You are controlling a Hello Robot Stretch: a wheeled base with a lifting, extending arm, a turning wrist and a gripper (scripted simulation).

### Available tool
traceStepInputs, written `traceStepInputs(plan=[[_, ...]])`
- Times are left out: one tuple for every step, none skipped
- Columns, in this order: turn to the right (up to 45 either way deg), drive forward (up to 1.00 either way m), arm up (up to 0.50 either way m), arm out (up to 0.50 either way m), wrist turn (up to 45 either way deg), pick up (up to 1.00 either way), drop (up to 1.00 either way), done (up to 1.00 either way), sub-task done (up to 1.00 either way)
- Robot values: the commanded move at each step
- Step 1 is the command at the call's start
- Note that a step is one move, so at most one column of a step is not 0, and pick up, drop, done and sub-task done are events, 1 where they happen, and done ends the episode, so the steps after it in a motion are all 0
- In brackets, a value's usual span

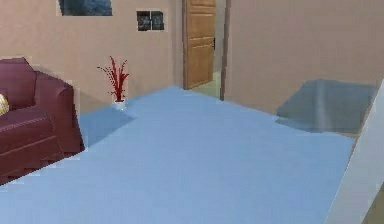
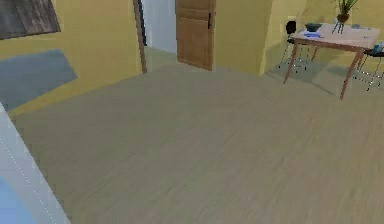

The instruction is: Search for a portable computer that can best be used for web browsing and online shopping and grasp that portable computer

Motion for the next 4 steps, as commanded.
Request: traceStepInputs(plan=[[0.0,0.80,0.00,0.00,0.0,0.00,0.00,0.00,0.00],[0.0,1.00,0.00,0.00,0.0,0.00,0.00,0.00,0.00],[0.0,1.00,0.00,0.00,0.0,0.00,0.00,0.00,0.00],[0.0,0.60,0.00,0.00,0.0,0.00,0.00,0.00,0.00]])
